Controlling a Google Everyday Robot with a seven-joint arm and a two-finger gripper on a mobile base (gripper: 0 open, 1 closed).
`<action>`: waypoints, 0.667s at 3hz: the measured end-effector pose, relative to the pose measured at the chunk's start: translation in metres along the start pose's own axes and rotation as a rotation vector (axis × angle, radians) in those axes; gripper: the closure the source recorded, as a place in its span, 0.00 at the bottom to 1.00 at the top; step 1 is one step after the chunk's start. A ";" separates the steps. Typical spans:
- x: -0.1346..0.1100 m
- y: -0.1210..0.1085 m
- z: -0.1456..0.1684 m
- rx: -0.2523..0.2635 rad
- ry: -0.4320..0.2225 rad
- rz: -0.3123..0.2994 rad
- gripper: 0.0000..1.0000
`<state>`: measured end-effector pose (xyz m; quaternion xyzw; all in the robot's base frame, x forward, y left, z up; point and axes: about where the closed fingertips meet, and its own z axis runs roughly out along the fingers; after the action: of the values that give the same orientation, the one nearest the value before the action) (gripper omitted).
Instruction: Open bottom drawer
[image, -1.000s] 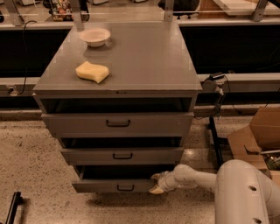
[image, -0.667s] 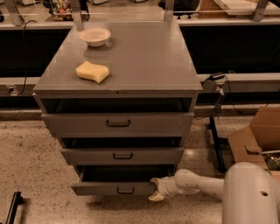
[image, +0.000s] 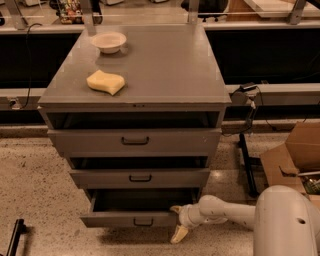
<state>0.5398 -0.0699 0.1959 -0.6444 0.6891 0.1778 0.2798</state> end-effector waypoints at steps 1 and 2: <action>0.000 0.001 0.001 -0.002 0.000 0.000 0.00; -0.001 0.002 0.003 -0.011 0.010 -0.002 0.00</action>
Offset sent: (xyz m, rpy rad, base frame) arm -0.0004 0.0019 -0.0022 -0.0282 0.0116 0.0098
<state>0.5380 -0.0668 0.1935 -0.6475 0.6889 0.1779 0.2730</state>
